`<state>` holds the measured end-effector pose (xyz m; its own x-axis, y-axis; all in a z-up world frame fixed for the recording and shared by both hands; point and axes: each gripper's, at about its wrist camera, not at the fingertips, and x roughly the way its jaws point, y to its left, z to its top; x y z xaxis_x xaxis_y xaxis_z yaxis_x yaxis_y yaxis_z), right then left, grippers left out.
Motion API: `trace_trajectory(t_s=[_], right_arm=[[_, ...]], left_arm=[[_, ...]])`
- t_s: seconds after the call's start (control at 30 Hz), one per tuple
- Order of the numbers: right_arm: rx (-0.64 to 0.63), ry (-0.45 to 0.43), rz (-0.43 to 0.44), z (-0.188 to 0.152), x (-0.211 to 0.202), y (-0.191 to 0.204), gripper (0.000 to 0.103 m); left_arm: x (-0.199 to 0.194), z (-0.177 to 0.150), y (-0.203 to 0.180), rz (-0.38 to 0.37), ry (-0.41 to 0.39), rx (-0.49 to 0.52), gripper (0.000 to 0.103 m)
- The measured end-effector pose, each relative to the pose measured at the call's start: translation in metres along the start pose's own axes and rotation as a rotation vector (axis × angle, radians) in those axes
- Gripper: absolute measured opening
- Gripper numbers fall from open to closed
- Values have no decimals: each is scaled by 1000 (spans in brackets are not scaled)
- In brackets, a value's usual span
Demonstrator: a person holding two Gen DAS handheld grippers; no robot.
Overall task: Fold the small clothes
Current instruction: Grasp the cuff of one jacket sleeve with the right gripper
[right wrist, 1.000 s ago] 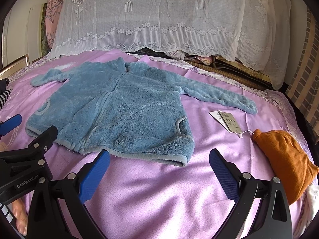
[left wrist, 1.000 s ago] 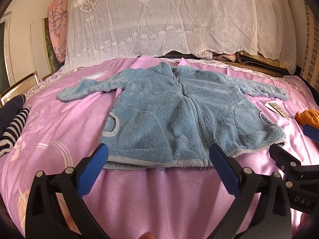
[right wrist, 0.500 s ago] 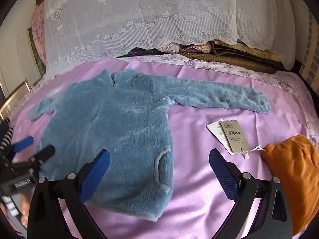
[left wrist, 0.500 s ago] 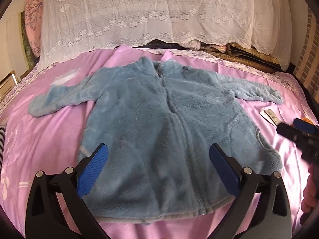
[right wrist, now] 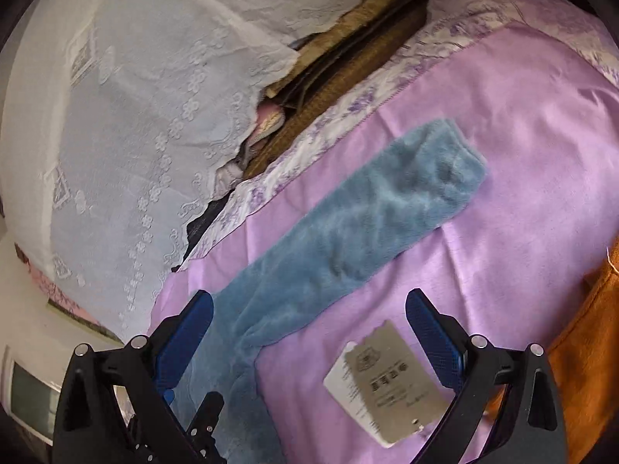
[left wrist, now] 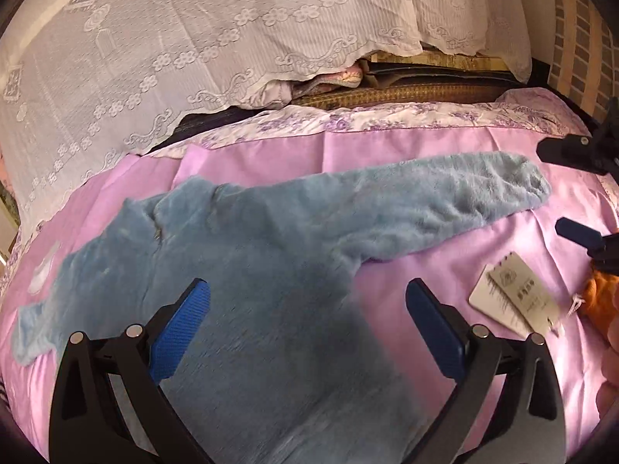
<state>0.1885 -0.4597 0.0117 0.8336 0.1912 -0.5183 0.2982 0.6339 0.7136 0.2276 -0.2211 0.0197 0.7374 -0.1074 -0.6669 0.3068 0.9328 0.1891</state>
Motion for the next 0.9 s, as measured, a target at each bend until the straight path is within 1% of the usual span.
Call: trace_trajectory(t_s=[0.13, 0.2, 0.27, 0.37, 0.43, 0.5, 0.57, 0.6, 0.63, 0.67, 0.7, 0.73, 0.77, 0.8, 0.83, 0.87, 0.9], right_arm=[[171, 15, 15, 21, 11, -53, 100], [212, 24, 31, 27, 18, -66, 100], [188, 30, 22, 32, 23, -65, 100], [148, 33, 4, 38, 34, -62, 100], [146, 3, 19, 44, 38, -66, 100], [155, -31, 41, 51, 42, -69, 100], [162, -69, 49, 56, 43, -74, 97], [164, -81, 38, 58, 44, -74, 93], [160, -89, 25, 59, 44, -74, 86], [156, -96, 10, 60, 45, -75, 80], [154, -102, -4, 60, 45, -77, 65], [159, -101, -20, 60, 45, -81, 46], [173, -97, -27, 61, 46, -86, 37], [196, -99, -9, 61, 46, -92, 22], [221, -93, 14, 61, 46, -97, 16], [234, -80, 35, 61, 48, -98, 15], [226, -76, 49, 60, 47, -96, 15]], left_arm=[[36, 17, -39, -26, -9, 58, 99], [52, 15, -50, -35, 23, 77, 99], [65, 13, -49, -58, 86, 82, 99], [78, 14, -32, -120, 146, -10, 99], [89, 15, -23, -155, 191, -64, 99], [90, 13, -18, -181, 197, -95, 99], [88, 12, -21, -173, 189, -84, 99], [88, 12, -24, -164, 186, -74, 99], [87, 12, -26, -161, 183, -68, 99], [86, 12, -27, -162, 179, -68, 98], [85, 13, -25, -166, 173, -74, 95], [85, 13, -24, -165, 165, -83, 88], [83, 13, -22, -159, 158, -92, 84], [82, 14, -20, -155, 151, -101, 79], [81, 14, -17, -162, 143, -112, 76], [79, 15, -14, -177, 130, -124, 73], [76, 16, -10, -210, 114, -140, 69]])
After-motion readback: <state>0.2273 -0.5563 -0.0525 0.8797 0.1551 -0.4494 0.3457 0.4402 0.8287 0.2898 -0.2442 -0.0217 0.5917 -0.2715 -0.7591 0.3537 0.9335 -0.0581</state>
